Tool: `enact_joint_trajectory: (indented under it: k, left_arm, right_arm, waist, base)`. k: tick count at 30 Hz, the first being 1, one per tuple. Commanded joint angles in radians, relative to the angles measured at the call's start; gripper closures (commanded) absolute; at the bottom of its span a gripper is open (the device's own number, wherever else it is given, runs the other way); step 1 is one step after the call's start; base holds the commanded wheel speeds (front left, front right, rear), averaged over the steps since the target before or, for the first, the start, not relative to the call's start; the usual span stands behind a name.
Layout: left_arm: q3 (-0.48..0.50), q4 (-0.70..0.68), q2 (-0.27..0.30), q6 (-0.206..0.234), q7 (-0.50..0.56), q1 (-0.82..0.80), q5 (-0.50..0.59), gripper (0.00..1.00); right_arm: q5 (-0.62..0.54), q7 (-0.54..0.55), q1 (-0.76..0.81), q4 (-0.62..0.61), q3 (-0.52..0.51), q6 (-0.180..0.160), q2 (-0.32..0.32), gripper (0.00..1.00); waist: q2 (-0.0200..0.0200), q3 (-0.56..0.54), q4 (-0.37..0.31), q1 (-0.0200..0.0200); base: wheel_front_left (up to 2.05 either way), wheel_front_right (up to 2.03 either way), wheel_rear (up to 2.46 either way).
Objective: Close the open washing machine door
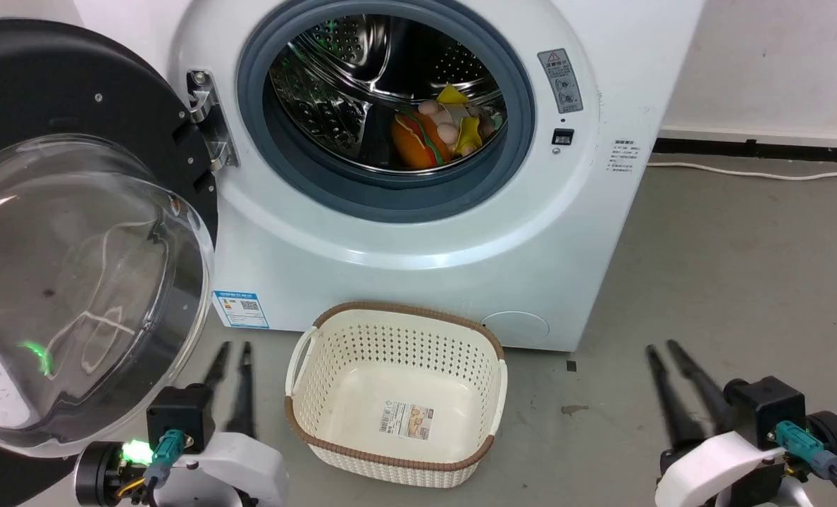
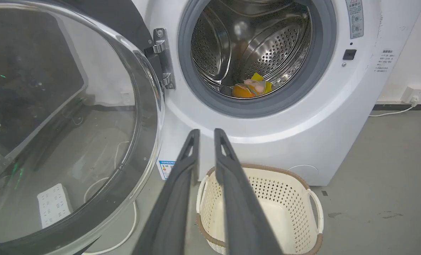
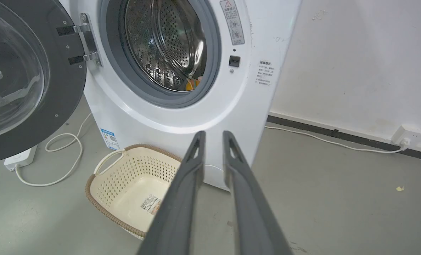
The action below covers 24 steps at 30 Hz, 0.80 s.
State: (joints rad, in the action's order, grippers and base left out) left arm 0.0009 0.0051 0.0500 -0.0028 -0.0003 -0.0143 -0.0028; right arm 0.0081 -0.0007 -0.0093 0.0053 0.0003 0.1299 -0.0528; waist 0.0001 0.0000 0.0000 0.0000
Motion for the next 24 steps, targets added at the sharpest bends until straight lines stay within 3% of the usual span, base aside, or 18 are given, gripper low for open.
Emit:
enact_joint_trajectory:
  k: [1, 24]
  left_arm:
    - [0.000, 0.000, 0.000, 0.000, -0.001, 0.000, 0.000, 0.00]
    - [-0.024, 0.005, 0.001, 0.003, -0.047, -0.002, -0.002, 0.00]
  right_arm:
    - [0.001, -0.001, 0.000, 0.000, 0.000, 0.000, 0.000, 0.00]
    - [0.035, -0.046, 0.005, 0.000, 0.001, 0.000, 0.000, 0.00]
  waist:
    - [-0.0001, 0.000, 0.000, 0.0000]
    - [-0.0001, -0.009, 0.047, 0.0000]
  base:
    - [0.00, 0.00, 0.00]
    - [0.00, 0.00, 0.00]
